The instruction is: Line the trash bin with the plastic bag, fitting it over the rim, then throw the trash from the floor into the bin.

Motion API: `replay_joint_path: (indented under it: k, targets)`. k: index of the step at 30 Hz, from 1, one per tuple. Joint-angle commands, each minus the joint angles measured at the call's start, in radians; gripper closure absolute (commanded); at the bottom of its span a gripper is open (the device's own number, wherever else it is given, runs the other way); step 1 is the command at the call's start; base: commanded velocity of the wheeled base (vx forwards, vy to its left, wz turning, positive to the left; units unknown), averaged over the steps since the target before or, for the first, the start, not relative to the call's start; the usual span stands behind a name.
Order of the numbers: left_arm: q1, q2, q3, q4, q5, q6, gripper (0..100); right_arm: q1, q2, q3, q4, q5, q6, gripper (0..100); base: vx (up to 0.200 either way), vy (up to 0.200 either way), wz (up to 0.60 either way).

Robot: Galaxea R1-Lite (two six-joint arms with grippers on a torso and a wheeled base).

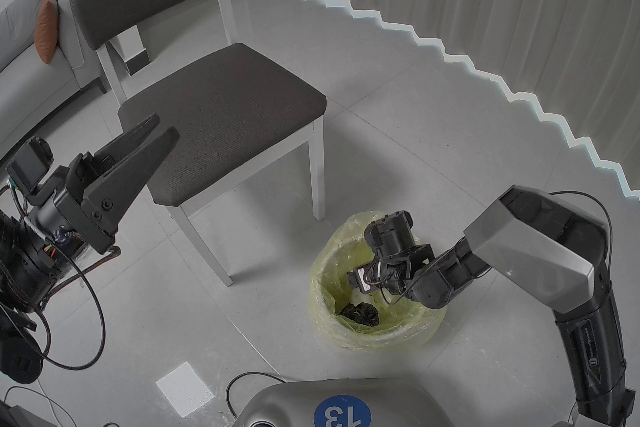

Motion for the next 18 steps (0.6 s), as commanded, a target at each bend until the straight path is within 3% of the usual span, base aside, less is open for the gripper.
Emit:
replay_joint_path:
  k: [1, 12, 18]
  targets:
    - [0.014, 0.014, -0.005, -0.006, 0.000, -0.009, 0, -0.031, -0.060, -0.039, 0.003, -0.001, 0.001, 0, 0.000, 0.000, 0.00]
    - [0.006, 0.009, 0.006, -0.006, 0.000, -0.005, 0, -0.048, 0.063, -0.401, 0.104, -0.036, 0.002, 0, 0.000, 0.000, 0.00]
    - [0.008, 0.014, 0.006, -0.006, 0.000, -0.005, 0, -0.071, 0.081, -0.433, 0.115, -0.055, 0.002, 0, 0.000, 0.000, 0.00]
